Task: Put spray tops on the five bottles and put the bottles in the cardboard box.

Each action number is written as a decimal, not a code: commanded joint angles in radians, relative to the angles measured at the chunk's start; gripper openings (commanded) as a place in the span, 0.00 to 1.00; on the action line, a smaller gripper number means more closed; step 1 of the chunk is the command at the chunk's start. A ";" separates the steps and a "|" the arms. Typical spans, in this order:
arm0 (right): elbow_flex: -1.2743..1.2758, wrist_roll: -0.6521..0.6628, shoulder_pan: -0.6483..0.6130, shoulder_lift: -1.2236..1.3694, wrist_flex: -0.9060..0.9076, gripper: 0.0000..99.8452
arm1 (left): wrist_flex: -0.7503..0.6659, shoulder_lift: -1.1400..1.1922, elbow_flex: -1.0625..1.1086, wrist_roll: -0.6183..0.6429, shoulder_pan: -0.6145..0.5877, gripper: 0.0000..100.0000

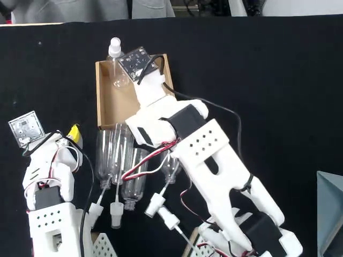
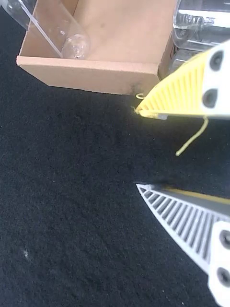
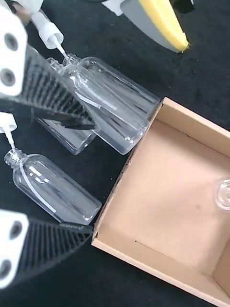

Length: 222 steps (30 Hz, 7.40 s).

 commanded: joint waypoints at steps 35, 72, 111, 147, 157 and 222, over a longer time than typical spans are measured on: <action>0.384 -0.012 -0.175 -0.056 -0.493 0.27 | -0.124 -0.011 0.035 -0.009 -0.044 0.21; 0.423 -0.003 0.120 -0.056 -0.256 0.27 | -0.124 -0.011 0.035 -0.009 -0.065 0.21; 0.367 -0.003 0.233 0.274 -0.347 0.06 | -0.126 -0.011 0.036 -0.009 -0.064 0.21; 0.317 -0.562 0.405 0.274 -0.347 0.05 | -0.124 -0.011 0.036 -0.009 -0.058 0.21; 0.318 -0.753 0.569 0.274 -0.347 0.05 | -0.124 -0.011 0.036 -0.009 -0.058 0.21; 0.104 -0.927 0.781 0.214 -0.057 0.28 | -0.124 -0.011 0.038 -0.009 -0.059 0.21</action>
